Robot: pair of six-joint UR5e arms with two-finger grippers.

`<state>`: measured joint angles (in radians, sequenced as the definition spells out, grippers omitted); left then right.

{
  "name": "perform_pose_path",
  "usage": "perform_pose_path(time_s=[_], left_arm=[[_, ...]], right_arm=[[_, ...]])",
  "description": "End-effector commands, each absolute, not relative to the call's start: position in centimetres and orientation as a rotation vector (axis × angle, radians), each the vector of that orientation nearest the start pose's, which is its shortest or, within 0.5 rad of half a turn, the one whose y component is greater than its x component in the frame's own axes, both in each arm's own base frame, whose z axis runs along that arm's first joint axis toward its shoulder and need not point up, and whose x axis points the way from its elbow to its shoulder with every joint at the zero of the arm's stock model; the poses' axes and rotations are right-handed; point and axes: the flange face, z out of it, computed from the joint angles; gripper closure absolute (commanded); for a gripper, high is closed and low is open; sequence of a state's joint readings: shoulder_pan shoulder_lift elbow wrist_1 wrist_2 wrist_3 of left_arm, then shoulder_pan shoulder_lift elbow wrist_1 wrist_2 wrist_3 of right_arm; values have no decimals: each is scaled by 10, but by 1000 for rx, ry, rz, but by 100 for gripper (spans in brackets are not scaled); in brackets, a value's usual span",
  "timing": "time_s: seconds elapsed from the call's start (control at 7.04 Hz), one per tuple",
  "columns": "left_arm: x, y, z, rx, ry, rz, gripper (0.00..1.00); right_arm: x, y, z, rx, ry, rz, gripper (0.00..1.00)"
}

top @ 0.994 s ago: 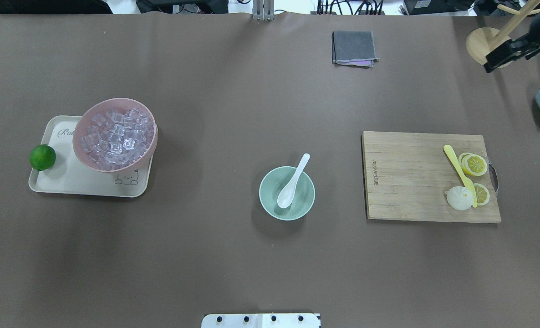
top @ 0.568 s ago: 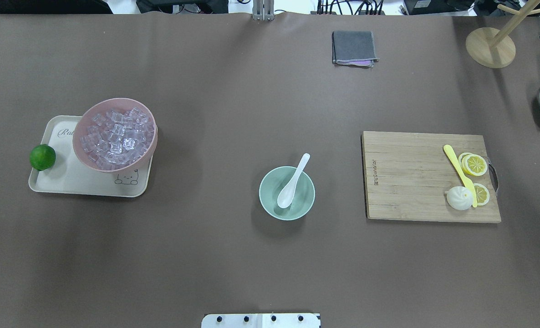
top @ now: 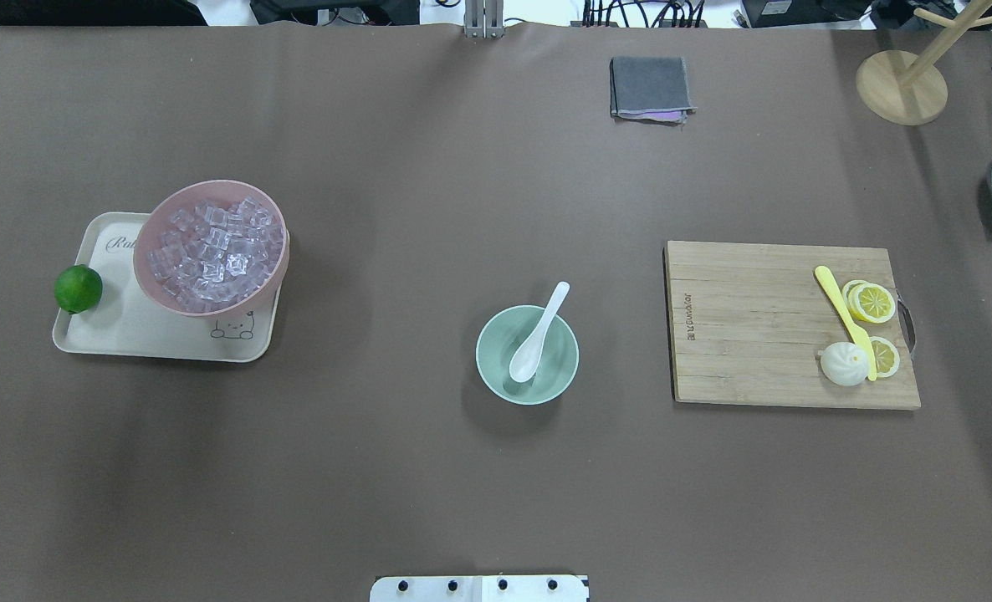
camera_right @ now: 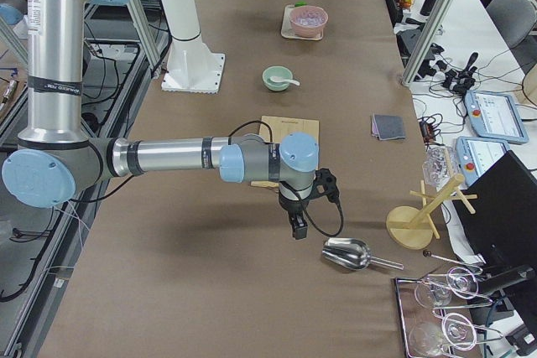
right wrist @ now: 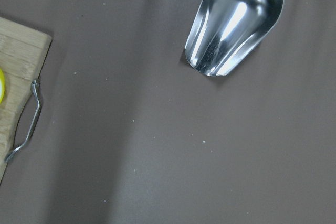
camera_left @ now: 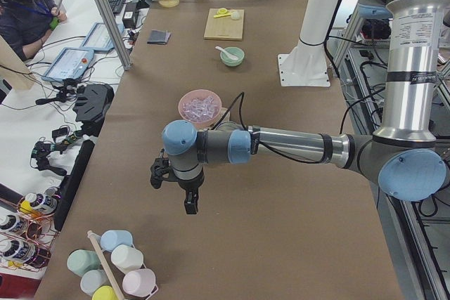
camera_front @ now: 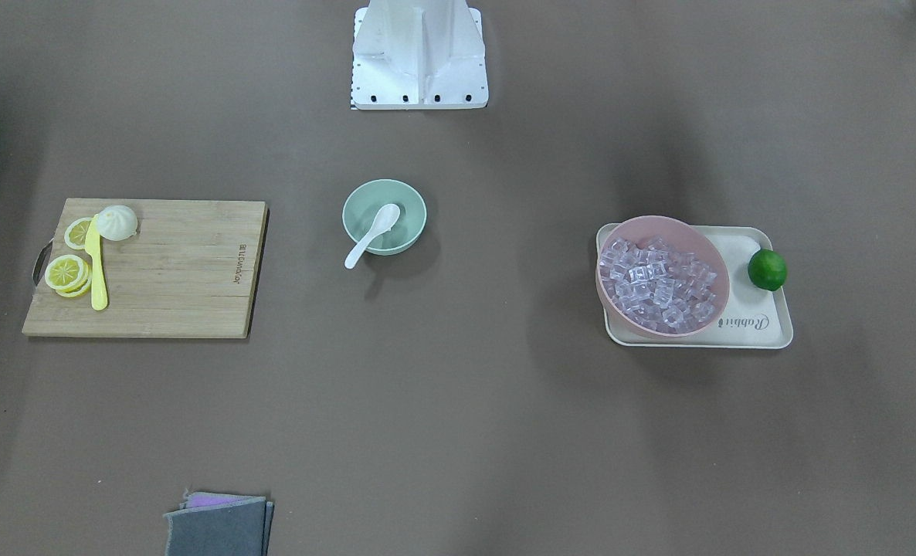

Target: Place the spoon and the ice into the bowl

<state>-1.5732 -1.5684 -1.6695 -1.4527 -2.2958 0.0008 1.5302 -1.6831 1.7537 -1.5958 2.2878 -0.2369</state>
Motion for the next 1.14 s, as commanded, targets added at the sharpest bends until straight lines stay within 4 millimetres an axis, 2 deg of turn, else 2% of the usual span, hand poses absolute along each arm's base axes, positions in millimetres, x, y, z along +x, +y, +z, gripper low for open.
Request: perform_pose_path(time_s=[0.0, 0.14, 0.43, 0.71, 0.99], left_arm=[[-68, -487, 625, -19, 727, -10, 2], [-68, -488, 622, -14, 730, -9, 2], [-68, -488, 612, 12, 723, 11, 2], [-68, -482, 617, 7, 721, 11, 2], [-68, -482, 618, 4, 721, 8, 2]], right_arm=[[51, -440, 636, 90, -712, -272, 0], [50, -442, 633, 91, -718, -270, 0], [50, -437, 639, 61, -719, -248, 0], [51, -435, 638, -6, -710, -138, 0], [51, -430, 646, -22, -712, -133, 0]])
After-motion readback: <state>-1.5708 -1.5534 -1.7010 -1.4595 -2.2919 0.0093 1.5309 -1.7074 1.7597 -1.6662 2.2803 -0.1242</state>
